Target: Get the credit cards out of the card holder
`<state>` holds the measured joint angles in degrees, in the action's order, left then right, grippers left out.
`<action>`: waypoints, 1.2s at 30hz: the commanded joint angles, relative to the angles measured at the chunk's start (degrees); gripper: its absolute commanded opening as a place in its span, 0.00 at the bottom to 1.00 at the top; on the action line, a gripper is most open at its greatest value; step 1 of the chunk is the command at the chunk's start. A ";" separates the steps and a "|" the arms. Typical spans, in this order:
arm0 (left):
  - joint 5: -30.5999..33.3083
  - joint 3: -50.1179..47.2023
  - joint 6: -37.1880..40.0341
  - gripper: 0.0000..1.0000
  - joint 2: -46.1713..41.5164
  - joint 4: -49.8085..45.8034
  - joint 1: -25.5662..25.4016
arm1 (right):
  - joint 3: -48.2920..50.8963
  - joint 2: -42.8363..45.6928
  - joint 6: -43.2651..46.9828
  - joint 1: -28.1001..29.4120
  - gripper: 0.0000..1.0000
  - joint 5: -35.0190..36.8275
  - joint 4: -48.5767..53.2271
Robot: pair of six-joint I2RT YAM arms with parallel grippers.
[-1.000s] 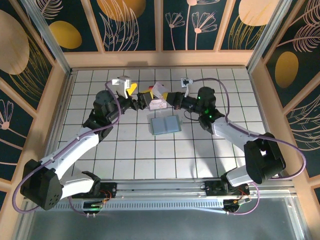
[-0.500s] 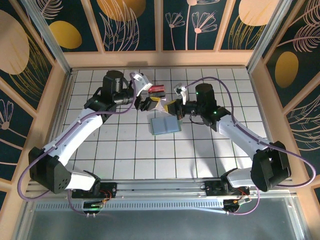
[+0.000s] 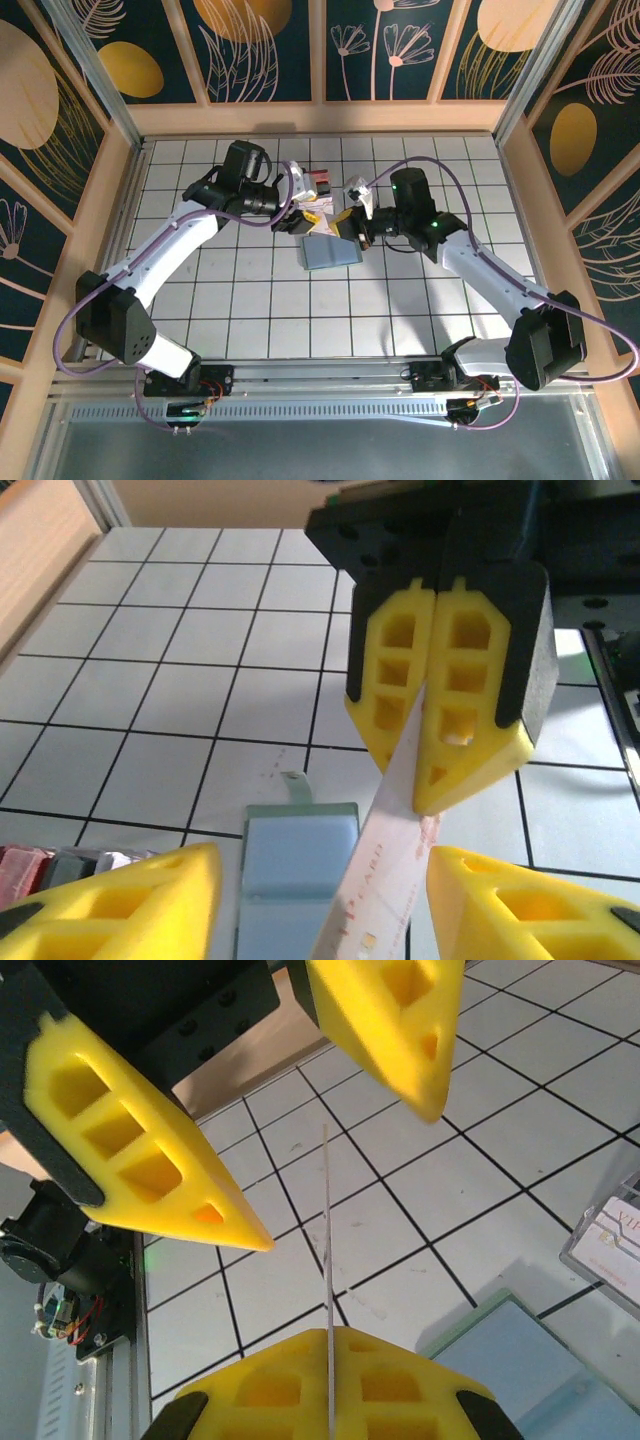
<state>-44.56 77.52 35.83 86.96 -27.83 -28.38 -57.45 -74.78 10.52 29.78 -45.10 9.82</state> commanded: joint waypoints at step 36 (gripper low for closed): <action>-1.13 4.92 8.68 0.00 9.37 -10.05 -0.58 | -4.91 -5.69 7.46 0.60 0.06 2.91 5.35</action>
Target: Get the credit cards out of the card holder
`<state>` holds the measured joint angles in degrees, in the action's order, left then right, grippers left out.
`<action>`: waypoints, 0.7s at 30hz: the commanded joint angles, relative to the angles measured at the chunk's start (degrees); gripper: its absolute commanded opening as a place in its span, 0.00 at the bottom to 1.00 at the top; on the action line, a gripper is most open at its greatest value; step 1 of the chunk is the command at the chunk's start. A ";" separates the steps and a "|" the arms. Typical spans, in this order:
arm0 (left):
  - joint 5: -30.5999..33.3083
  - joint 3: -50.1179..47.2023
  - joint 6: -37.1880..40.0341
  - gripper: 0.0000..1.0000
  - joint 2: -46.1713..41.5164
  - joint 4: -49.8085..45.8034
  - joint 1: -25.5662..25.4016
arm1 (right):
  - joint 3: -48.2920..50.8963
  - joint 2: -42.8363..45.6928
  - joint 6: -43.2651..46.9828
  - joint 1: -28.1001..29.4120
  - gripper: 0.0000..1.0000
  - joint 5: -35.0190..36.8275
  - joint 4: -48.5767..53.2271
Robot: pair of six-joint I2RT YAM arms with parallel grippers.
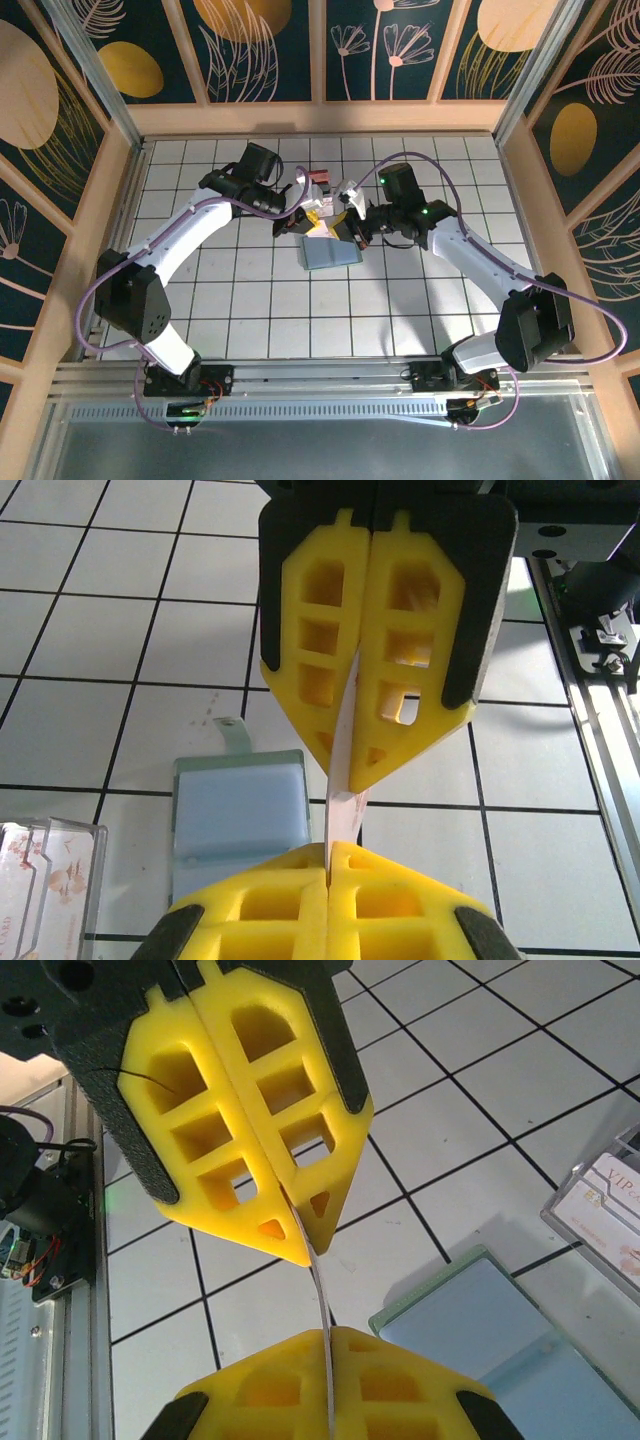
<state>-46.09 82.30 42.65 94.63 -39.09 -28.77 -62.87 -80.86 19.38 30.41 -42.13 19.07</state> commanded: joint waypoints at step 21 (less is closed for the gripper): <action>12.85 -2.38 10.85 0.00 10.90 16.99 3.01 | 12.60 11.11 -23.77 -5.38 0.71 27.33 -21.80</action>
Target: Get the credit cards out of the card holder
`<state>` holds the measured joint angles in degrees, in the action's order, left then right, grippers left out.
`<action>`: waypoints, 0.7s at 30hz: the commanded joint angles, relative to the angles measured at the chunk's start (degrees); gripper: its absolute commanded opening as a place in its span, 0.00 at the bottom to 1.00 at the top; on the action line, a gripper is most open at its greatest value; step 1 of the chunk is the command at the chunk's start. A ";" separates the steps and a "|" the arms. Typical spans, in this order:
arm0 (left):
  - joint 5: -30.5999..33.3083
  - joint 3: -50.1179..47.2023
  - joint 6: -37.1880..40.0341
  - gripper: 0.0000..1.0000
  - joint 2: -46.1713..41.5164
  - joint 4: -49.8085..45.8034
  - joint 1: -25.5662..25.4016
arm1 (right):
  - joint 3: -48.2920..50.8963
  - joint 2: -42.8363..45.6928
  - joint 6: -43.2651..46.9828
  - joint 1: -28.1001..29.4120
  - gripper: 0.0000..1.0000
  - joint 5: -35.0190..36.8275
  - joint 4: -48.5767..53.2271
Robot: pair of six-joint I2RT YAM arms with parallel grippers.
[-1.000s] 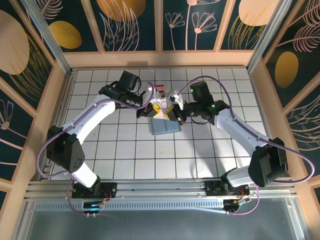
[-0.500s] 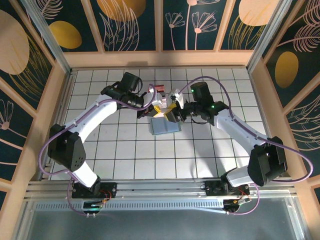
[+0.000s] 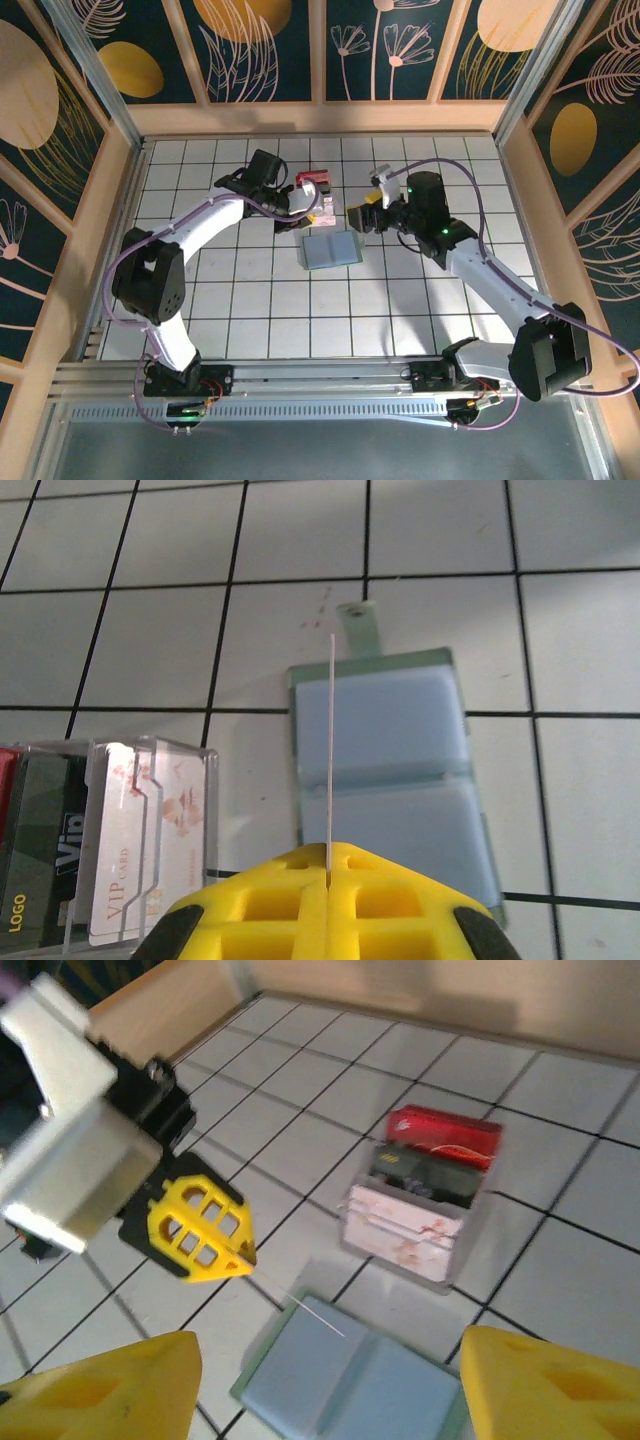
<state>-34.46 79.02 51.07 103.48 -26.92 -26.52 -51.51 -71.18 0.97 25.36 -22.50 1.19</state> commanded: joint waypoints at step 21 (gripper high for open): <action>2.55 12.69 5.97 0.00 15.11 5.72 3.87 | 1.80 5.72 -13.98 -0.33 0.73 22.27 -2.74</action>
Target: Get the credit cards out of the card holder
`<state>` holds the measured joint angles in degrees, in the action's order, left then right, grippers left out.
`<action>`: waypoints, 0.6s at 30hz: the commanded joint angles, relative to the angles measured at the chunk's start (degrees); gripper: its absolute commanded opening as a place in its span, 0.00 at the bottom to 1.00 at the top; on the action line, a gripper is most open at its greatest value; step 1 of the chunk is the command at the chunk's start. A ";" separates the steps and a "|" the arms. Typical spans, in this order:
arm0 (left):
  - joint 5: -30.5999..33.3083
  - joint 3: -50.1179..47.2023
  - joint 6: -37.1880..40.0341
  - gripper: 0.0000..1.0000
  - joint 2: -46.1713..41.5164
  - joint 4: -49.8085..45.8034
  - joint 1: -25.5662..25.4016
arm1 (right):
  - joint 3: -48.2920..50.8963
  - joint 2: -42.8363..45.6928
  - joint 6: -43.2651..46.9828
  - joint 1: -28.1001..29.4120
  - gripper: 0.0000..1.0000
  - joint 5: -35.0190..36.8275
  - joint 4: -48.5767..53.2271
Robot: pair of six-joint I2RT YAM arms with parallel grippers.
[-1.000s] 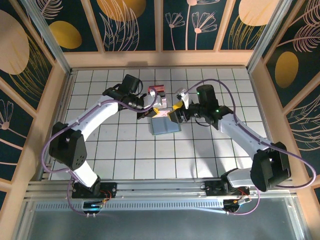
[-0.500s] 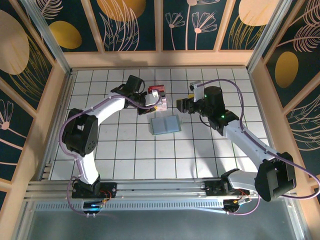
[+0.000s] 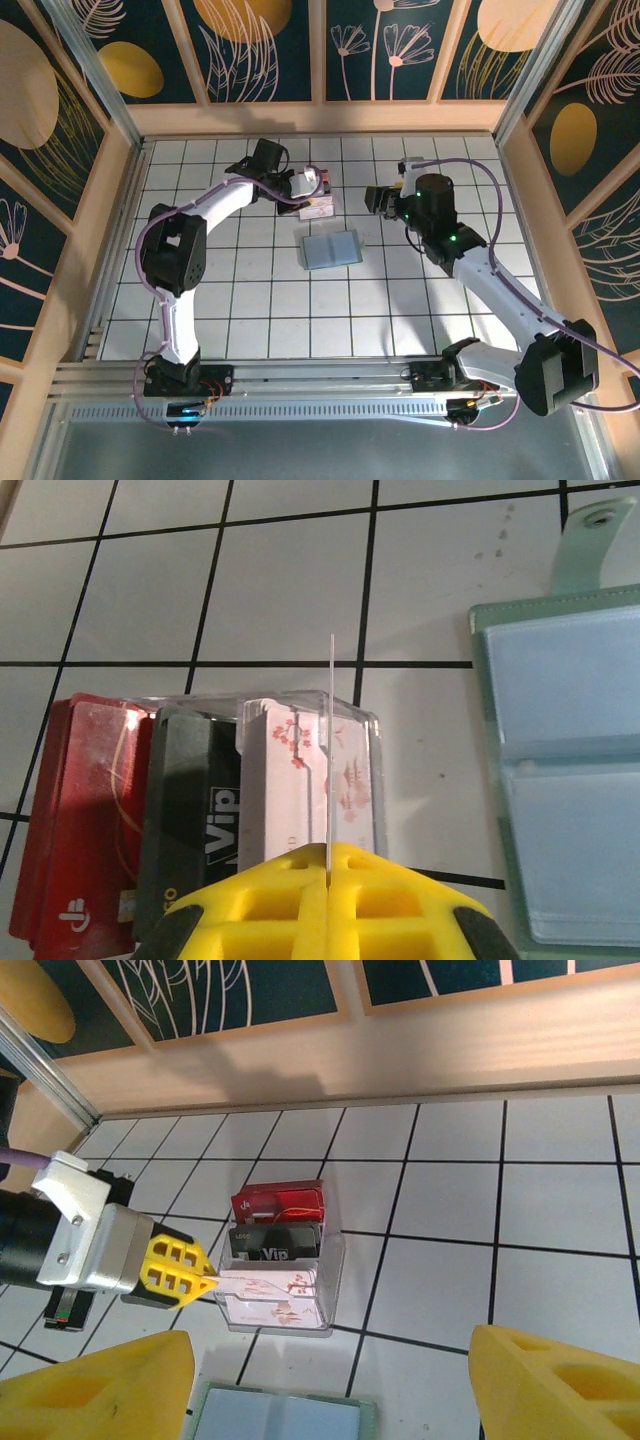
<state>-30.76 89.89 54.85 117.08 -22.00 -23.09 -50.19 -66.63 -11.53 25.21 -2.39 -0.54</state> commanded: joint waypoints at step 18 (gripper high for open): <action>-0.31 7.67 2.28 0.00 7.11 -2.68 1.34 | 0.89 1.97 -2.43 -0.25 0.73 2.26 -0.55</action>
<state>-30.96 95.83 55.11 122.76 -22.94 -22.44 -50.06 -66.00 -12.84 25.21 -1.30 -0.45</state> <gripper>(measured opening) 0.044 0.733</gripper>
